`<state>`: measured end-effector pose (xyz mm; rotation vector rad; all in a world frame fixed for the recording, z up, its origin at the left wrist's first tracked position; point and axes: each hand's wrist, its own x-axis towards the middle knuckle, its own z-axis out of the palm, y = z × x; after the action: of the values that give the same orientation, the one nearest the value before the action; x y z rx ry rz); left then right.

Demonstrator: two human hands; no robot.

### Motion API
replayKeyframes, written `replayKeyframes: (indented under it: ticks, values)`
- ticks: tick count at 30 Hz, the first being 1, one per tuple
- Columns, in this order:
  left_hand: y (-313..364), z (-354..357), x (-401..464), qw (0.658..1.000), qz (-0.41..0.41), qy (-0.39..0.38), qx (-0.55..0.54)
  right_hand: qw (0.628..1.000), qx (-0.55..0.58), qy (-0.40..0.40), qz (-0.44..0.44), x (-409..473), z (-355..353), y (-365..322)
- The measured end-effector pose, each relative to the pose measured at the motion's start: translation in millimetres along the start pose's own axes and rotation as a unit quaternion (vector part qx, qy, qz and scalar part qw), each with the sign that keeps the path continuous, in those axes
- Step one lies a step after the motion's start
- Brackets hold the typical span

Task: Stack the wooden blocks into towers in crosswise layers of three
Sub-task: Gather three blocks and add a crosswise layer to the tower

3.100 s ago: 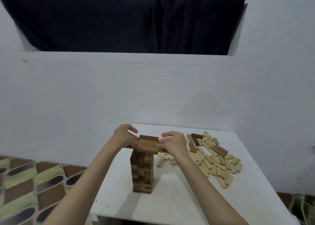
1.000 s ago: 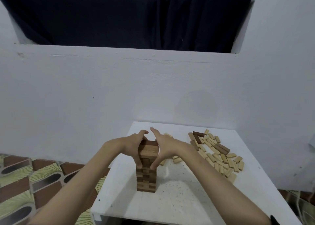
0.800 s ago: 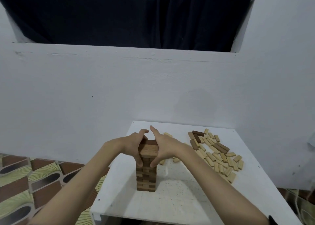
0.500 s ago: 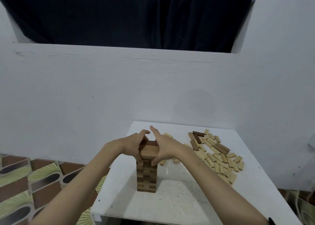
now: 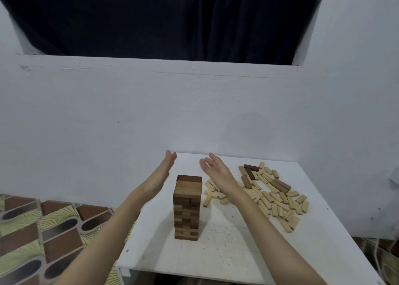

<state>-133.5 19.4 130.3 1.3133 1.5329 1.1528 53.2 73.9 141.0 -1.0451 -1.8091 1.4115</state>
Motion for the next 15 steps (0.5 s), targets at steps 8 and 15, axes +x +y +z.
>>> replayKeyframes:
  ticks: [8, 15]
  values:
    - [-29.0, 36.0, 1.0, 0.975, -0.053, 0.056, -0.208, 0.971, 0.218, 0.102, 0.010, -6.7, 42.1, 27.2]
    - [-25.3, 49.1, -2.8, 0.967, -0.050, 0.080, -0.238, 0.959, 0.271, 0.082, 0.027, -6.5, 57.6, 31.4]
